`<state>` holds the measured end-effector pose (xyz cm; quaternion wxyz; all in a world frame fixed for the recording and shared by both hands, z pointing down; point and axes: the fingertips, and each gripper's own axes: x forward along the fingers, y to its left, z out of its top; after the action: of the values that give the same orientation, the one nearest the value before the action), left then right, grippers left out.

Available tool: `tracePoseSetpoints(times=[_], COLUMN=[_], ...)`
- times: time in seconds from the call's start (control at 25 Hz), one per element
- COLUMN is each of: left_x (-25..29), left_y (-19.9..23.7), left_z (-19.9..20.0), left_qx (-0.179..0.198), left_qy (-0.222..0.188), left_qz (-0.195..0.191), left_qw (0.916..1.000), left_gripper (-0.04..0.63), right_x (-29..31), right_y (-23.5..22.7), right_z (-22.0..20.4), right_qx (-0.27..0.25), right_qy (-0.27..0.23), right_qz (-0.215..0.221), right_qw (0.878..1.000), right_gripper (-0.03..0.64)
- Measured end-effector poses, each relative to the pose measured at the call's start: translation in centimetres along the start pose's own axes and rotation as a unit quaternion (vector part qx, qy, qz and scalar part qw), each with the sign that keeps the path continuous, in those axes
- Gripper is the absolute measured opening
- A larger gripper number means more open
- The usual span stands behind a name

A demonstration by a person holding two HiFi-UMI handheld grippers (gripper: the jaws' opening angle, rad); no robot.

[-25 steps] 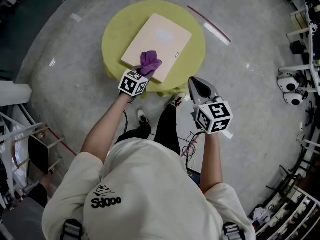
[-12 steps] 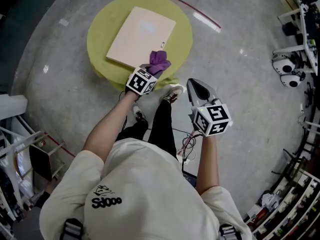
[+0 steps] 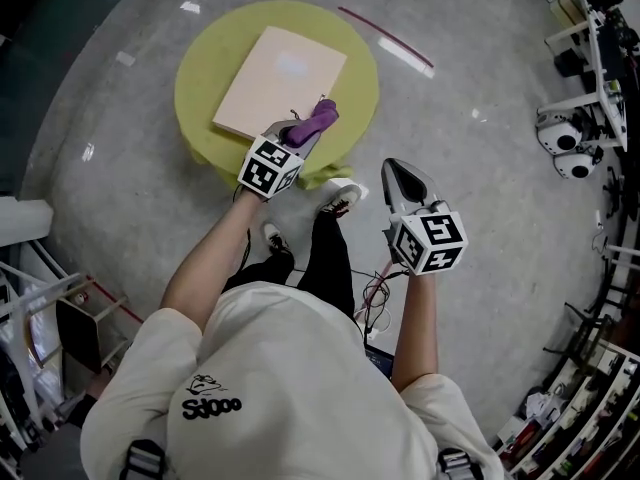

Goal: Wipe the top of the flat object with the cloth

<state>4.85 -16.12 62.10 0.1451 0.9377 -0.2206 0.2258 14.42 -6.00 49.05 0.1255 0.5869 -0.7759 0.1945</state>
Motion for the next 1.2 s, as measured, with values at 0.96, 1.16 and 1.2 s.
tracePoseSetpoints(times=[0.96, 1.16, 1.2], left_x=[-24.5, -28.5, -29.1], left_y=[8.9, 8.7, 8.5], left_z=[14.7, 16.7, 17.0], left_qx=[0.081, 0.1, 0.101], left_qy=[-0.163, -0.182, -0.184], left_qz=[0.208, 0.24, 0.242], left_qw=[0.961, 0.9483, 0.9472], left_gripper=[0.069, 0.069, 0.069], right_x=[3.6, 3.5, 3.4], right_y=[9.7, 11.9, 12.3], right_z=[15.8, 18.5, 19.0], right_qx=[-0.168, -0.183, -0.186], right_qy=[-0.119, -0.141, -0.144], right_qz=[0.042, 0.061, 0.065], right_qw=[0.978, 0.971, 0.97], right_gripper=[0.009, 0.01, 0.009])
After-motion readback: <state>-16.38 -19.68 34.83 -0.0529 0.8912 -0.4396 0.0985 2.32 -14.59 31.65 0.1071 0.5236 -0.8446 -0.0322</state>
